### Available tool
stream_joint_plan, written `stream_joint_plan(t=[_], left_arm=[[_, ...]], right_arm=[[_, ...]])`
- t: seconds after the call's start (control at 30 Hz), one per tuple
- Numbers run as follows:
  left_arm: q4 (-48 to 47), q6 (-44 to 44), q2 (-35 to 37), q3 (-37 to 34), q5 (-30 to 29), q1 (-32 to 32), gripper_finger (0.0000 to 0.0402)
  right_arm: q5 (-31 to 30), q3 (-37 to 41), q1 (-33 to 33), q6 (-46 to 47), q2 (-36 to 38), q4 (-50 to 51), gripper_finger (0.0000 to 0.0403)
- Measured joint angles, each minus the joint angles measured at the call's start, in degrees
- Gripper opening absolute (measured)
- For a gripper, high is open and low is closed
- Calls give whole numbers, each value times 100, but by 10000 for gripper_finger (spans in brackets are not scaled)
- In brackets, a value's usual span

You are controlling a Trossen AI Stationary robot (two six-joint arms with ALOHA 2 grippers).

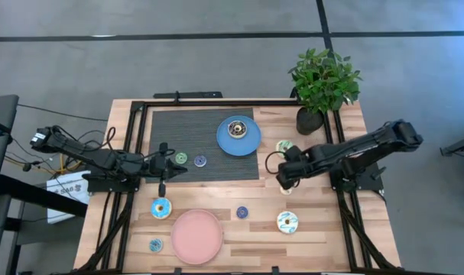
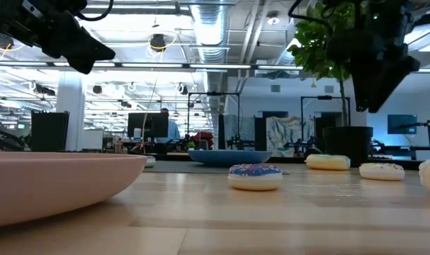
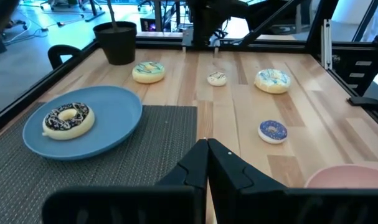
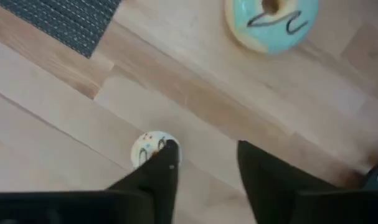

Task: Pick & Place donuts
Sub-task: Put the small white donut on the pink plate

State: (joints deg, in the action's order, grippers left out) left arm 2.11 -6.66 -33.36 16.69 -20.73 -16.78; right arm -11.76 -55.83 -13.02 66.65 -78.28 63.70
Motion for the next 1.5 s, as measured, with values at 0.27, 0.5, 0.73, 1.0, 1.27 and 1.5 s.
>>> stream_joint_plan(t=[0.27,0.5,0.73,1.0,1.27,1.5], left_arm=[[-7,-74,0,0,0,0,0],[-11,-105,0,0,2,0,0],[-9,-109,0,0,2,0,0],[-9,-160,0,0,-1,0,0],[-7,-210,0,1,-55,-1,0],[-9,-210,0,2,-59,0,0]], right_arm=[[444,-2,-278,498,-717,-478,315],[601,-2,-342,465,-1370,-784,374],[1003,532,-151,384,-1580,-1820,356],[1049,920,-112,490,-1425,-2121,323],[1153,925,-107,398,-1425,-2271,293],[1176,925,-109,336,-1425,-2295,270]])
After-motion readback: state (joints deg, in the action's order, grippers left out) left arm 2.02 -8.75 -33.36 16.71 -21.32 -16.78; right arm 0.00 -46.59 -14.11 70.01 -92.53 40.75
